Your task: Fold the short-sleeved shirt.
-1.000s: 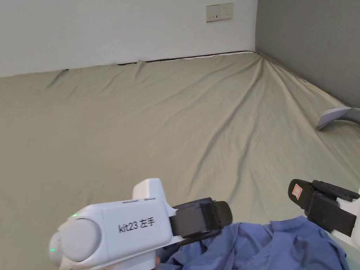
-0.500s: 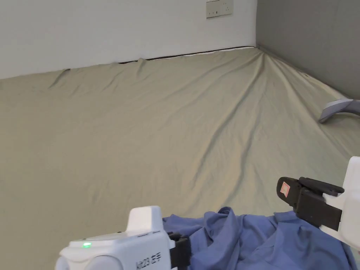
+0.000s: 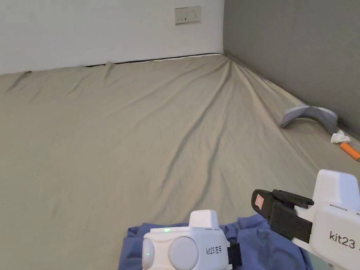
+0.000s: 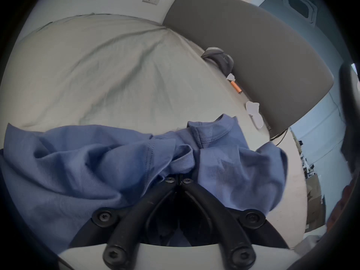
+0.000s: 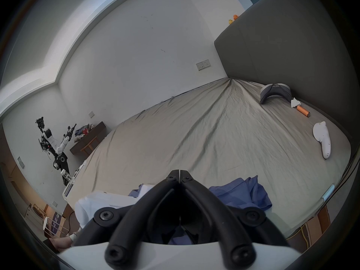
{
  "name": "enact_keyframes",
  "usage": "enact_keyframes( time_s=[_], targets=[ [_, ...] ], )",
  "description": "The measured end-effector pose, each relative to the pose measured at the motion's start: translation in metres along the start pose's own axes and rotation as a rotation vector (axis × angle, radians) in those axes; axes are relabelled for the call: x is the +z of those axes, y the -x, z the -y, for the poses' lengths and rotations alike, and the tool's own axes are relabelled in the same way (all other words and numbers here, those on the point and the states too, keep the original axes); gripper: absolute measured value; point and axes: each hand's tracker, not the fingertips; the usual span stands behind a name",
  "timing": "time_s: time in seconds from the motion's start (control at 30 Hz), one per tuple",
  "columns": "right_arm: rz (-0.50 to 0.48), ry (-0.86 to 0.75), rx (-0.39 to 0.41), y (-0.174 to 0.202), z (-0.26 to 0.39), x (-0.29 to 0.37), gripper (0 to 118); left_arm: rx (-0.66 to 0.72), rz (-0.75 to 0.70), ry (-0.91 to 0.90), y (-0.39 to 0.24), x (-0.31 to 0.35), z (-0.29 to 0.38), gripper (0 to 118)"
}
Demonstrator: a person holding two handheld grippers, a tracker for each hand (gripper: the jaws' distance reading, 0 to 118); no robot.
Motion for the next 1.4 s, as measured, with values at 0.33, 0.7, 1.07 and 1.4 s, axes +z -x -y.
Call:
enact_keyframes(
  time_s=[0.33, 0.7, 1.07, 1.4],
  targets=[
    [-0.058, -0.004, -0.013, 0.007, -0.003, -0.018, 0, 0.291, 0.023, -0.235, 0.093, 0.162, -0.002, 117],
    [-0.108, 0.030, -0.023, 0.018, -0.001, -0.029, 0, 0.453, 0.106, -0.066, 0.165, 0.133, 0.035, 113],
    [-0.059, 0.048, -0.052, 0.002, -0.003, -0.030, 0, 0.399, 0.191, -0.069, 0.152, 0.089, 0.015, 30],
    [0.003, 0.101, -0.035, 0.001, -0.009, -0.049, 0, 0.709, 0.395, -0.392, 0.201, 0.128, 0.036, 14]
  ],
)
